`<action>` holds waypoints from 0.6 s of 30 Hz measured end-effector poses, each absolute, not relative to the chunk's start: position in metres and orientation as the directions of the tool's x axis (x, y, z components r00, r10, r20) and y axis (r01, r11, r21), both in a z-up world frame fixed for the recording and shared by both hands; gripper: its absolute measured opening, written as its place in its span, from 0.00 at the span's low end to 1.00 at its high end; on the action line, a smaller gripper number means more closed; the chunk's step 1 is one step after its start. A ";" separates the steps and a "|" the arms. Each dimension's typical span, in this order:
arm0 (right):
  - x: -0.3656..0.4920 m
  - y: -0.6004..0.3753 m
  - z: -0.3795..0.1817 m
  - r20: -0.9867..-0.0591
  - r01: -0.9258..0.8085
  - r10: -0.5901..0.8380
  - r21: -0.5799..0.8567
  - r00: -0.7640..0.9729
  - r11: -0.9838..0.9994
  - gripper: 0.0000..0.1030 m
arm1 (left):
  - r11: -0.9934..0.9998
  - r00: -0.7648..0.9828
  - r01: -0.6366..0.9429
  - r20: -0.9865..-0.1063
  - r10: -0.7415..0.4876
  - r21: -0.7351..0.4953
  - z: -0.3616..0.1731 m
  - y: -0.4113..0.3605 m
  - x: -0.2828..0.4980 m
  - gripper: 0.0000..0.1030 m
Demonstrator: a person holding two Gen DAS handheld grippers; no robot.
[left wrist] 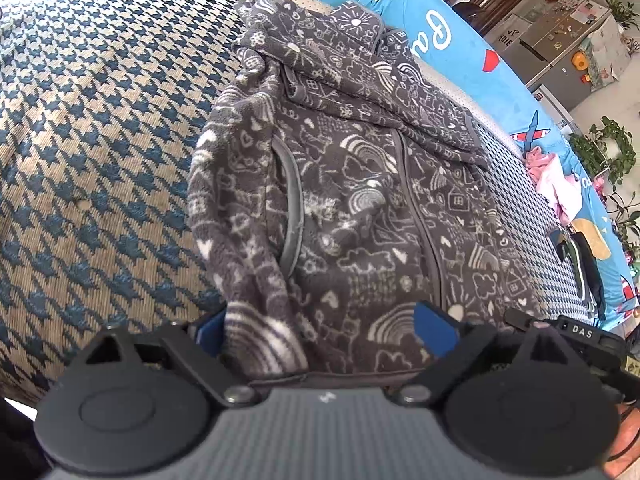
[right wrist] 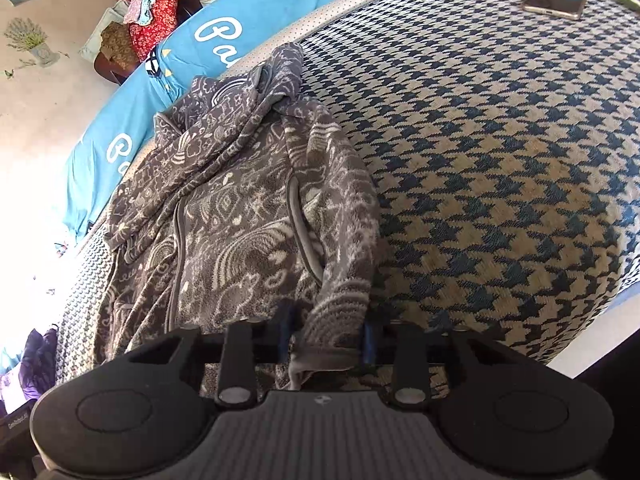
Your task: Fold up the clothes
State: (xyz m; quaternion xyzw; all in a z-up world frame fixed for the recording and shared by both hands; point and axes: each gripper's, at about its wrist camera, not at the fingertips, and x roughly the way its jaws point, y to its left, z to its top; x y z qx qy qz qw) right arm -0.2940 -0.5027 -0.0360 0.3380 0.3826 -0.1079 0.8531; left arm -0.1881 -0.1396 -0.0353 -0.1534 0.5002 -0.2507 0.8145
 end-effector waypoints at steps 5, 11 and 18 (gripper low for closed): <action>-0.294 -0.501 -0.036 -0.719 0.449 0.076 0.509 0.691 0.734 0.19 | 0.843 0.397 0.229 -0.744 -0.538 -0.487 -0.036 -0.137 -0.188 0.55; -0.292 -0.500 -0.037 -0.716 0.441 0.086 0.515 0.693 0.735 0.18 | 0.836 0.390 0.225 -0.740 -0.548 -0.500 -0.037 -0.135 -0.187 0.52; -0.286 -0.487 -0.034 -0.735 0.408 0.048 0.428 0.676 0.806 0.22 | 0.878 0.433 0.320 -0.769 -0.470 -0.356 -0.034 -0.162 -0.197 0.56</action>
